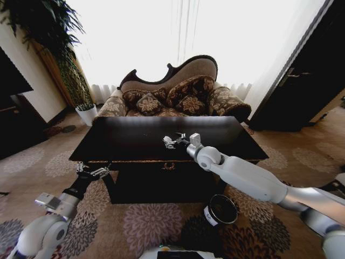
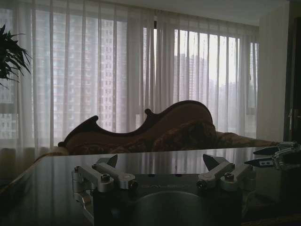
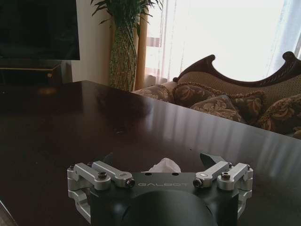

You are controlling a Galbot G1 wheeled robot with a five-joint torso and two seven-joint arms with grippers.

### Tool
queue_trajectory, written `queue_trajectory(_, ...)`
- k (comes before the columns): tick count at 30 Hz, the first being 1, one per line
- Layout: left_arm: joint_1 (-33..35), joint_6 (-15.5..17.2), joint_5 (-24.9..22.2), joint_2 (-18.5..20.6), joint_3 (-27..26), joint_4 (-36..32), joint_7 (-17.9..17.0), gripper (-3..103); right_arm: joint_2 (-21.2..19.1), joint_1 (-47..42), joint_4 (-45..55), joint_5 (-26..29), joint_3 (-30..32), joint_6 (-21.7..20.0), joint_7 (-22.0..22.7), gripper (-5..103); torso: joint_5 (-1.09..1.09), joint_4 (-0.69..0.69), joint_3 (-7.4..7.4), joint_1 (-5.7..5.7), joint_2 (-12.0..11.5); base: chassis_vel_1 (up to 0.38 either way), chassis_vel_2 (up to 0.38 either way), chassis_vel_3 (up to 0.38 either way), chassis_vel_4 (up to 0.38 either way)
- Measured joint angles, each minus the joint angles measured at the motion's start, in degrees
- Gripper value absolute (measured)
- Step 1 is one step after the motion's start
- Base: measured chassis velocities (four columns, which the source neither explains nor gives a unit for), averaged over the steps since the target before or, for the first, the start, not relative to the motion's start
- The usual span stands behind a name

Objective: Move to the front of the table and place the trash on the table into the trash bin.

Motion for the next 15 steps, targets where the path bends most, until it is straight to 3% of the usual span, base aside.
queue_trajectory(15, 0.0, 0.0, 0.0, 0.0, 0.0, 0.0, 0.0, 100, 4.3, 2.0, -6.1, -1.8, -3.4, 0.1, -0.5, 100, 0.01, 0.00, 0.00, -0.01, 0.0, 0.000, 0.000, 0.000, 0.000)
